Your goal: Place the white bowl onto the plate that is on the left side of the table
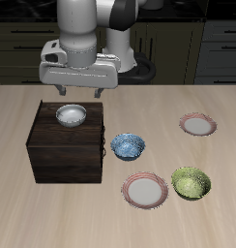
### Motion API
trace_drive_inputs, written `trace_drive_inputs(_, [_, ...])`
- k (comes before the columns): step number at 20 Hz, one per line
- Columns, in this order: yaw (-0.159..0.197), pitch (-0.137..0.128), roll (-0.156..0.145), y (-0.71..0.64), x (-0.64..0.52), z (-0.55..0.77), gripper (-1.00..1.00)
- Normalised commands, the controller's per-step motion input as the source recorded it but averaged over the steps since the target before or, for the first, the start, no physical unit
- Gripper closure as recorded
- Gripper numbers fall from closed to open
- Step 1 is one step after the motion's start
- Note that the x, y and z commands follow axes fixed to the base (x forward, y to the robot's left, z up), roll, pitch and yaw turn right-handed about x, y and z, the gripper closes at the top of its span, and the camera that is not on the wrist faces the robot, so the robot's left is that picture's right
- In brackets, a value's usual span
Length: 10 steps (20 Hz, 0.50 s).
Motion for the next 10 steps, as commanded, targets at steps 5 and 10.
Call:
trace_drive_inputs(5, [-0.011,0.011,0.002,0.13,-0.01,-0.22,-1.00])
trace_drive_inputs(10, [0.019,-0.018,0.019,0.17,-0.04,-0.11,-1.00])
